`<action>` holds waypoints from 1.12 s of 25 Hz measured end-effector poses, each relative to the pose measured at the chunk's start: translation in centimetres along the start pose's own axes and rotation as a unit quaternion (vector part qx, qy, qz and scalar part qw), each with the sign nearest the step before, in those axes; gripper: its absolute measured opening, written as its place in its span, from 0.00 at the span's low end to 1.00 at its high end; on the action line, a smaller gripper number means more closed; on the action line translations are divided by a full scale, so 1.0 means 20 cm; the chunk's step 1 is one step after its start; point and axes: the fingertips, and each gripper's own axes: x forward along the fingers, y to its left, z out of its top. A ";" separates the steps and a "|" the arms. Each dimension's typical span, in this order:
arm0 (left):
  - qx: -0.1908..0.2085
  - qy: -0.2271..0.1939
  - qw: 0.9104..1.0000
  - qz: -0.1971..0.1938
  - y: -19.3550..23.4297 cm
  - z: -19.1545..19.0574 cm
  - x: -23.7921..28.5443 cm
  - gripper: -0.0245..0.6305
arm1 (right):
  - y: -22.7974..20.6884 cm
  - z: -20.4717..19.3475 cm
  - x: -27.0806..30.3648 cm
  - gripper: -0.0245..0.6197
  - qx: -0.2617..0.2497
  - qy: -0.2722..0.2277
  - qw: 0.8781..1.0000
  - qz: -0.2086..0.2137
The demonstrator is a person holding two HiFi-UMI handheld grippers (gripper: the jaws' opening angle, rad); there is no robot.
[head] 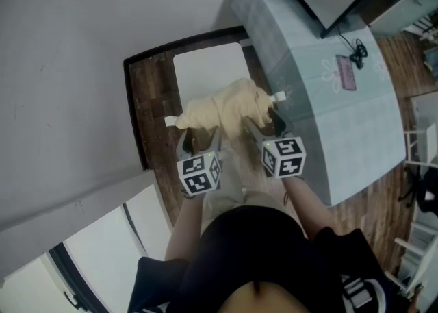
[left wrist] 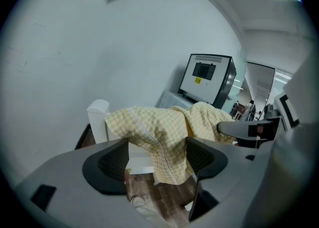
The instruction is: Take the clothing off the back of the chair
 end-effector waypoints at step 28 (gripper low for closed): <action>-0.022 0.032 0.999 -0.036 -0.09 0.00 0.11 0.32 | 0.01 -0.02 0.08 0.31 -0.016 0.015 1.000 0.015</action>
